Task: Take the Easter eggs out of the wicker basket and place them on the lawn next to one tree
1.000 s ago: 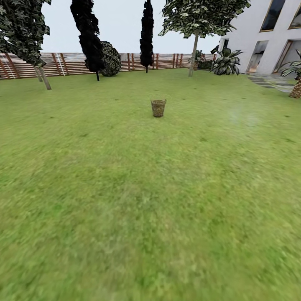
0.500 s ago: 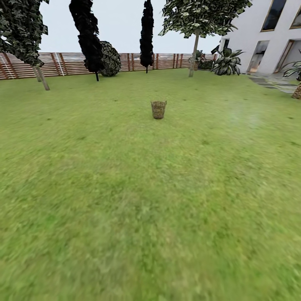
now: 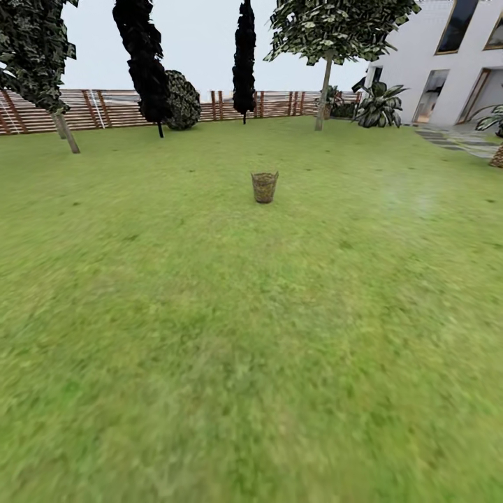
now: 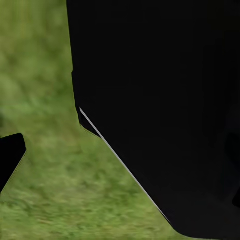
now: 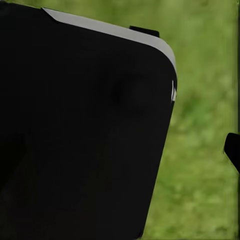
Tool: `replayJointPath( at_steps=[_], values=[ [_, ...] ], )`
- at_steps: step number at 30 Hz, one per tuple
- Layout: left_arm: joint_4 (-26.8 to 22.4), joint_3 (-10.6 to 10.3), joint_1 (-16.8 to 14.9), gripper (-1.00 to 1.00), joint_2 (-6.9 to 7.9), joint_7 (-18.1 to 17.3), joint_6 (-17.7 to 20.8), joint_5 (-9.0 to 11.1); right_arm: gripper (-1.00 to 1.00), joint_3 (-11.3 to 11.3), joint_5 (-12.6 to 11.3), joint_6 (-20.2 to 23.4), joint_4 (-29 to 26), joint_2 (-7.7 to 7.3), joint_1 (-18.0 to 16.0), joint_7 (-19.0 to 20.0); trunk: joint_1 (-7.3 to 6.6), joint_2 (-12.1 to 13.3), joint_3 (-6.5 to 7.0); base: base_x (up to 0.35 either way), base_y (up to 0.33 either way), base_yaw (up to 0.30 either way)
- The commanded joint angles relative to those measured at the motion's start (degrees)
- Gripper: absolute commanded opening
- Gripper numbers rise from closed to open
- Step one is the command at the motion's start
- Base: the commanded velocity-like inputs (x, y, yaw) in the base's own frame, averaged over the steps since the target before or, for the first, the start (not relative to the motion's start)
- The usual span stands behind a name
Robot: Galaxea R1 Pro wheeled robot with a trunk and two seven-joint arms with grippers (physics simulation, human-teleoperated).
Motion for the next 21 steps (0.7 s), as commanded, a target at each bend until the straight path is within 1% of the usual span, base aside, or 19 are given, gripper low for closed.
replayJointPath(
  at_steps=[1,7,21],
  values=[
    [-0.1,0.0,0.0,1.00,0.00,0.0,-0.1,0.1,1.00,0.1,0.3,-0.2,0.0,-0.03,0.0,0.0,0.03,0.0,0.05,0.324,0.000,-0.001],
    [-0.1,0.0,0.0,1.00,0.00,0.0,-0.1,0.1,1.00,0.1,0.4,-0.2,0.1,-0.06,0.0,0.0,0.03,0.0,0.53,0.324,0.000,0.000],
    [-0.1,0.0,0.0,1.00,0.00,0.0,-0.1,0.1,1.00,0.3,0.5,-0.2,0.1,-0.06,0.0,0.0,0.03,0.0,0.60,0.324,0.000,0.000]
  ],
)
